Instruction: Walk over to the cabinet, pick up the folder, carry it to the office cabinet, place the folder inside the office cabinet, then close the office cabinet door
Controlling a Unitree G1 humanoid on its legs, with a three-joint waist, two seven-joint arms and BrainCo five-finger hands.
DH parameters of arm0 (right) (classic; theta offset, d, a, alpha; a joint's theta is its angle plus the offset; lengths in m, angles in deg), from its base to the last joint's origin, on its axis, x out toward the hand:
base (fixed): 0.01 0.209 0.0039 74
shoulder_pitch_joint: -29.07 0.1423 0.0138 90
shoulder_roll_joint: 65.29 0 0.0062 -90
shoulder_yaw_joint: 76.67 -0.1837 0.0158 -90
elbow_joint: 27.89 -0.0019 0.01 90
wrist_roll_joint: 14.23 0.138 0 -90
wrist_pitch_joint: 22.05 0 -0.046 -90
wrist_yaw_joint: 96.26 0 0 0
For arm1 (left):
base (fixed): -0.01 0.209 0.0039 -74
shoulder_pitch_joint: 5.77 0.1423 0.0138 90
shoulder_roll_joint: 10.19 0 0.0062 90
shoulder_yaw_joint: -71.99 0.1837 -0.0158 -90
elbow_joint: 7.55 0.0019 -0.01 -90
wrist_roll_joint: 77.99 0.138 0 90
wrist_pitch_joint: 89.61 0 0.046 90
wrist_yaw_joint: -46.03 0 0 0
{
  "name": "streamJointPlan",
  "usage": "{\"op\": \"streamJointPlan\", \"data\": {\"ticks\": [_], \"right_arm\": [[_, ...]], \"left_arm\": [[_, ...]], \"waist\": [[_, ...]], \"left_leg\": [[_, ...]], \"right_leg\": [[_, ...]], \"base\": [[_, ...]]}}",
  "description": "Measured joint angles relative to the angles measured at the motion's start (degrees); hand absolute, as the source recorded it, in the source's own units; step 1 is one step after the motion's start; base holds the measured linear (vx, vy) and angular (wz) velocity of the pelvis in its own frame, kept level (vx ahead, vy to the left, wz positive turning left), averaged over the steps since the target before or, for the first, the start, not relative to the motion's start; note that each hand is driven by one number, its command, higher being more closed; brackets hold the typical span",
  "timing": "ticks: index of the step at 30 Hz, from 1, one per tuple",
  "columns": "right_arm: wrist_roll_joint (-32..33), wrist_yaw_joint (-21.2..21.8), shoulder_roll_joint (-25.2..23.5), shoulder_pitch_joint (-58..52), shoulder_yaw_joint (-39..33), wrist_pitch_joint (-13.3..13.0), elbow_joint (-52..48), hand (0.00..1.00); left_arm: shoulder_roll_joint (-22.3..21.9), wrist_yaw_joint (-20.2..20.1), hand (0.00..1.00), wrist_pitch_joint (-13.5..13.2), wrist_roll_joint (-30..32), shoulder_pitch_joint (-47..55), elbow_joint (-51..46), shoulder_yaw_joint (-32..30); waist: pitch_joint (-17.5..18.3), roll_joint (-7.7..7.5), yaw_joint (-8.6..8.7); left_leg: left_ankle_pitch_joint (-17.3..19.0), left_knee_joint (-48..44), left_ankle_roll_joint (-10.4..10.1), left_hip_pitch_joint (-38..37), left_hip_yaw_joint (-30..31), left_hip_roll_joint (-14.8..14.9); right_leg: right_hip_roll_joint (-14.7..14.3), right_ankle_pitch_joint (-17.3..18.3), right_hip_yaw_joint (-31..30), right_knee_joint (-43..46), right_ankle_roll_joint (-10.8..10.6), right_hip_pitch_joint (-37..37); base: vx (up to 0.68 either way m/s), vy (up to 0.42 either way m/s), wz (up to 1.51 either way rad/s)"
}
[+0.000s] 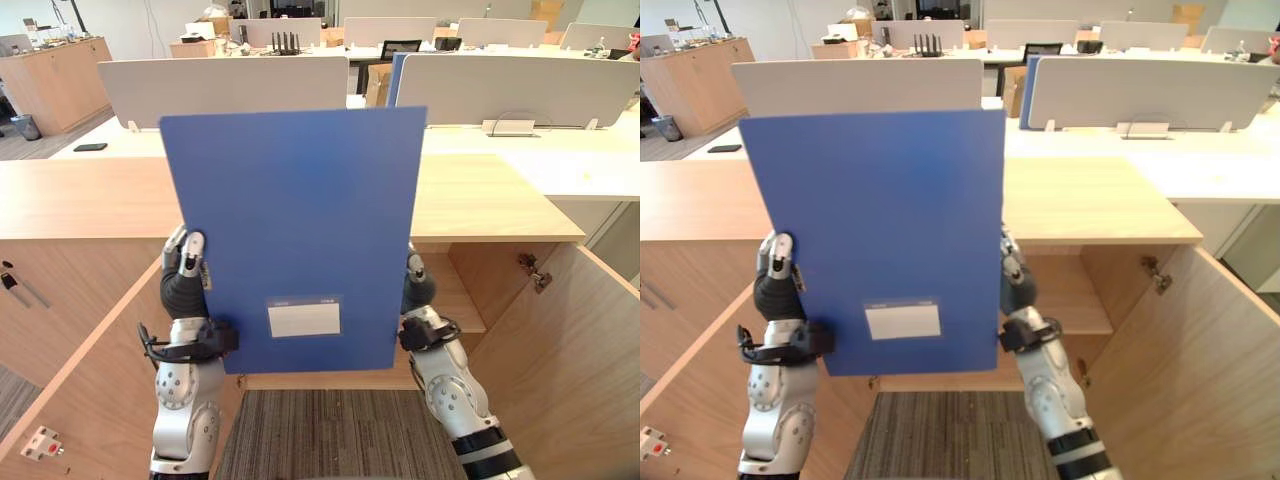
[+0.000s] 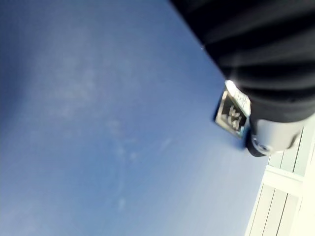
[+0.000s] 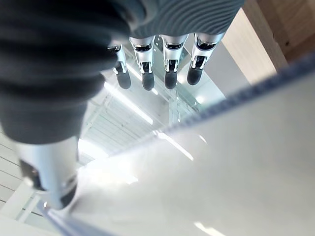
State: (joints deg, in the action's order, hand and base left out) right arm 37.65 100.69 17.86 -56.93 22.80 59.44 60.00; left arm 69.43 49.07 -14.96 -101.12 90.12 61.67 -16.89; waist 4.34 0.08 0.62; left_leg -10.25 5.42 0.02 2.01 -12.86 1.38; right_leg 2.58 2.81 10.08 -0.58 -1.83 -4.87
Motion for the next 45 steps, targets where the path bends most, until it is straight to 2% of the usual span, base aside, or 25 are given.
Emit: {"op": "streamJointPlan", "data": {"ticks": [8, 19, 23, 27, 35, 45], "right_arm": [[-1.63, -3.22, -1.6, -1.46, -9.75, -0.86, 0.02, 0.0], [-7.39, -5.3, -4.18, -1.46, -14.59, -2.01, -2.5, 0.0], [-8.35, -4.9, -5.25, -1.48, -14.21, -2.05, -6.1, 0.0], [-8.75, -3.41, -5.27, -1.8, -10.52, -1.98, -7.6, 0.0], [-10.94, 0.85, -4.94, -2.81, 1.02, 1.06, -7.86, 0.0], [-10.94, 0.83, -3.49, -2.8, 1.94, 1.04, -6.83, 0.0]], "left_arm": [[-0.99, -0.15, 1.0, 0.11, 1.17, 0.01, 0.0, -2.76], [-1.16, 0.06, 1.0, 0.12, 2.36, 0.01, -0.01, -4.86], [-1.26, 0.08, 1.0, 0.17, 2.61, 0.01, -0.01, -4.98], [-1.51, 0.09, 1.0, 0.22, 3.93, 0.01, -0.01, -4.83], [-1.86, 0.13, 1.0, 0.29, 4.9, -0.01, 0.01, -2.06], [-1.8, 0.2, 1.0, 0.3, 4.57, -0.01, 0.05, -1.22]], "waist": [[-0.07, -0.07, 0.29], [-0.75, -0.59, 0.53], [-1.19, -0.89, 0.59], [-1.33, -1.06, 0.65], [-1.55, -1.33, 0.68], [-1.6, -1.31, 0.66]], "left_leg": [[-0.01, 0.0, 0.0, -0.03, -0.04, 0.04], [0.04, -0.01, -0.02, -0.04, -0.16, 0.07], [0.15, -0.01, -0.06, -0.04, -0.33, 0.1], [0.37, -0.01, -0.11, -0.04, -0.6, 0.11], [0.83, -0.02, -0.34, -0.04, -0.89, 0.08], [0.79, 0.0, -0.29, -0.05, -0.83, 0.07]], "right_leg": [[-0.02, 0.0, 0.02, -0.04, -0.01, -0.02], [-0.03, 0.03, -0.01, -0.17, -0.06, -0.06], [-0.05, 0.13, -0.17, -0.44, -0.24, -0.1], [-0.04, 0.07, -0.42, -0.59, -0.16, -0.07], [-0.02, 0.0, -0.77, -0.56, -0.03, -0.01], [0.02, 0.04, -0.75, -0.24, -0.03, 0.15]], "base": [[0.0, 0.0, 0.0], [0.0, 0.0, 0.0], [0.0, 0.0, 0.0], [0.0, 0.0, -0.03], [0.0, 0.0, -0.02], [0.0, 0.0, 0.0]]}}
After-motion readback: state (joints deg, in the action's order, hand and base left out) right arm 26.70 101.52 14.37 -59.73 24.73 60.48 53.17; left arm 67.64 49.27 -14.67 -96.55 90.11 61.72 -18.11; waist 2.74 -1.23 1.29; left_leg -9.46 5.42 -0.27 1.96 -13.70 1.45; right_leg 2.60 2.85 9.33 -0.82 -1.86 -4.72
